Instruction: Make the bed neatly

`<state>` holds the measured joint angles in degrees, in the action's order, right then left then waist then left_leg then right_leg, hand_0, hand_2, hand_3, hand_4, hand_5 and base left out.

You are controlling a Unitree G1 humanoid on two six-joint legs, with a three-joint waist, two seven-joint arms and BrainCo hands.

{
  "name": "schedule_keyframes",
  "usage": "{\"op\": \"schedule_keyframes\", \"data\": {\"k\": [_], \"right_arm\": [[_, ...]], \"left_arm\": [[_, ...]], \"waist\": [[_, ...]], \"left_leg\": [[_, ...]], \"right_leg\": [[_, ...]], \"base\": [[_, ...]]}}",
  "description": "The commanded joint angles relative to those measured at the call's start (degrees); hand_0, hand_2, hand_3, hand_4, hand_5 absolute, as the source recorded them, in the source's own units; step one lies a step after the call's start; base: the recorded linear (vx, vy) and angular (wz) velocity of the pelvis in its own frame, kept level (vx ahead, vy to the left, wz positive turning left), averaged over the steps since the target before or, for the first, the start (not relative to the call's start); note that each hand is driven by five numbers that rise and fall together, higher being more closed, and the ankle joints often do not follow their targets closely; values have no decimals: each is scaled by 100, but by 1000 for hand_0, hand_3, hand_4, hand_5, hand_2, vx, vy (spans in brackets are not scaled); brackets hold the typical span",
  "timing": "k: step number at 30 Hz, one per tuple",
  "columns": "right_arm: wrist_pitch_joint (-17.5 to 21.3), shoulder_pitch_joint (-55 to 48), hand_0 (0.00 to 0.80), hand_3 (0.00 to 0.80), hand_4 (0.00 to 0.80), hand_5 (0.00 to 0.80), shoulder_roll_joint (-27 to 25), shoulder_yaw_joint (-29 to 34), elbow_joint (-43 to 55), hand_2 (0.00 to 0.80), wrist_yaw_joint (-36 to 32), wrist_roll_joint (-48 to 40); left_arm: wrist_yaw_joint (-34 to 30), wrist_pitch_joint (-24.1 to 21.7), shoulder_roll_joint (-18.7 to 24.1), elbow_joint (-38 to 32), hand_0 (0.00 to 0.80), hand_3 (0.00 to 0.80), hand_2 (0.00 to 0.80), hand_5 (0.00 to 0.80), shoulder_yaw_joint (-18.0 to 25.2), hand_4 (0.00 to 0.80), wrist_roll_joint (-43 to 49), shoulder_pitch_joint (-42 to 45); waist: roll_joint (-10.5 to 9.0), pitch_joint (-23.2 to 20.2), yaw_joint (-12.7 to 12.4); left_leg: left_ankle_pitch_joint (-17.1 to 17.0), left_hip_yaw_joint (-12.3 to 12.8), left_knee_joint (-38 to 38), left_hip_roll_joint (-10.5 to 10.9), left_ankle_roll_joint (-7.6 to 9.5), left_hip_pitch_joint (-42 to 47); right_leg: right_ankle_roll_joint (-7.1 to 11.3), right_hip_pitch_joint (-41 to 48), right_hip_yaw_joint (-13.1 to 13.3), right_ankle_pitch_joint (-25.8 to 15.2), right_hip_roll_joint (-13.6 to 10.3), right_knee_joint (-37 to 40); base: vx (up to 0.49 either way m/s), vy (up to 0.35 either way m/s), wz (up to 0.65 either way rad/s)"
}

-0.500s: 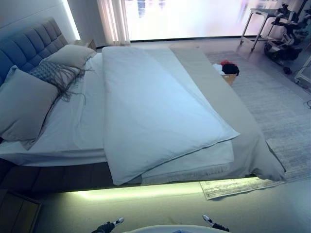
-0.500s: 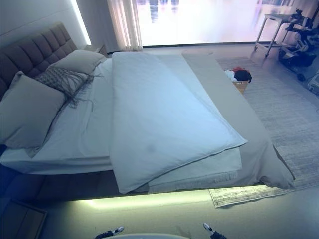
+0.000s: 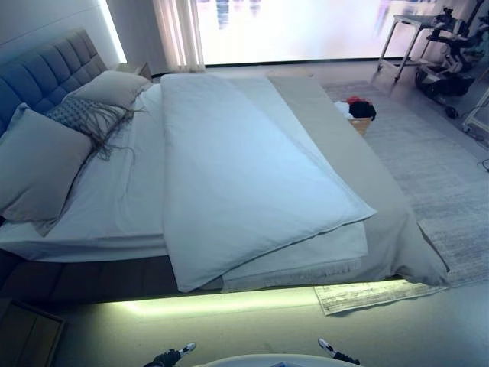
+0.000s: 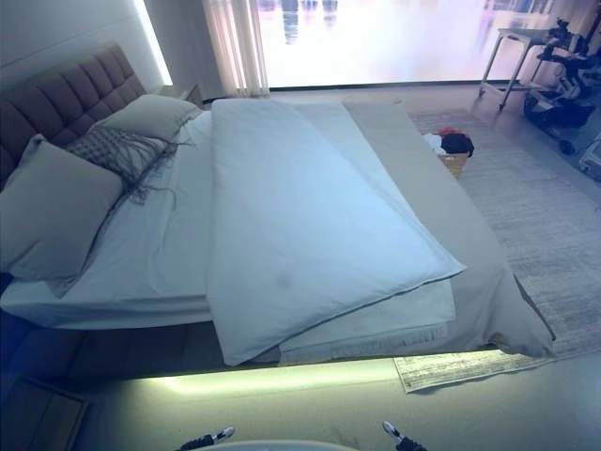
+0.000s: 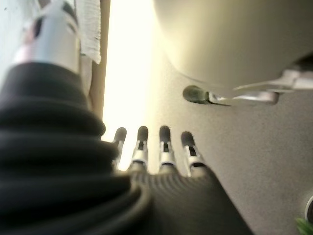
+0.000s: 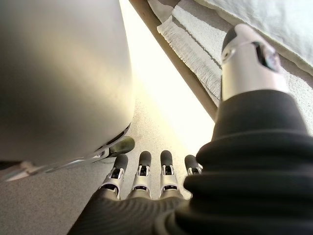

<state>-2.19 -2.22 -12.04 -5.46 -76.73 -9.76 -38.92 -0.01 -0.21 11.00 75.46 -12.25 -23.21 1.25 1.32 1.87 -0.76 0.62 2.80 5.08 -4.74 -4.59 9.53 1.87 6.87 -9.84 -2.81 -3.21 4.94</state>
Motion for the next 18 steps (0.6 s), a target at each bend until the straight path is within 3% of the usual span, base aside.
{"op": "schedule_keyframes", "data": {"k": [1, 5, 9, 13, 16, 18], "right_arm": [[-37, 554, 0, 0, 0, 0, 190, -107, -444, 0, -41, -82], [-103, 529, 0, 0, 0, 0, 202, -158, -473, 0, -61, -16], [-95, 547, 0, 0, 0, 0, 198, -249, -434, 0, 37, -23], [-197, 561, 0, 0, 0, 0, 32, -129, -449, 0, 235, 10], [-188, 538, 0, 0, 0, 0, -104, 11, -452, 0, 198, -122], [-106, 550, 0, 0, 0, 0, -181, 134, -423, 0, 172, -341]], "left_arm": [[28, 25, -107, 465, 0, 0, 0, 0, -37, 0, 204, -504], [82, 8, -69, 459, 0, 0, 0, 0, -40, 0, 171, -473], [139, -147, -79, 457, 0, 0, 0, 0, -15, 0, 221, -400], [292, -318, -70, 385, 0, 0, 0, 0, 76, 0, -161, -376], [336, -399, -123, 351, 0, 0, 0, 0, 122, 0, -408, -517], [395, -473, -196, 354, 0, 0, 0, 0, 212, 0, -525, -627]], "waist": [[-243, 87, 19], [-205, 151, 39], [-199, 244, -58], [-183, 314, -63], [-161, 466, -99], [-83, 585, -103]], "left_leg": [[-97, 219, -8, 152, 260, -55], [-130, 102, -8, 158, 300, -73], [-127, -306, -97, 257, 320, -111], [-581, -289, -8, -238, 90, -322], [-1123, -285, -8, -789, -219, -924], [-1425, -121, -8, -1157, -386, -1315]], "right_leg": [[309, 123, 212, -116, -278, 6], [242, 90, 292, 22, -225, -176], [197, 23, 399, 77, -227, -294], [190, -15, 382, 83, -301, -356], [216, -1, 393, 172, -534, -420], [249, 50, 251, 313, -732, -559]], "base": [[38, -69, 0], [40, -72, 1], [8, -5, 6], [14, 208, 2], [13, 376, 26], [55, 465, 52]]}}
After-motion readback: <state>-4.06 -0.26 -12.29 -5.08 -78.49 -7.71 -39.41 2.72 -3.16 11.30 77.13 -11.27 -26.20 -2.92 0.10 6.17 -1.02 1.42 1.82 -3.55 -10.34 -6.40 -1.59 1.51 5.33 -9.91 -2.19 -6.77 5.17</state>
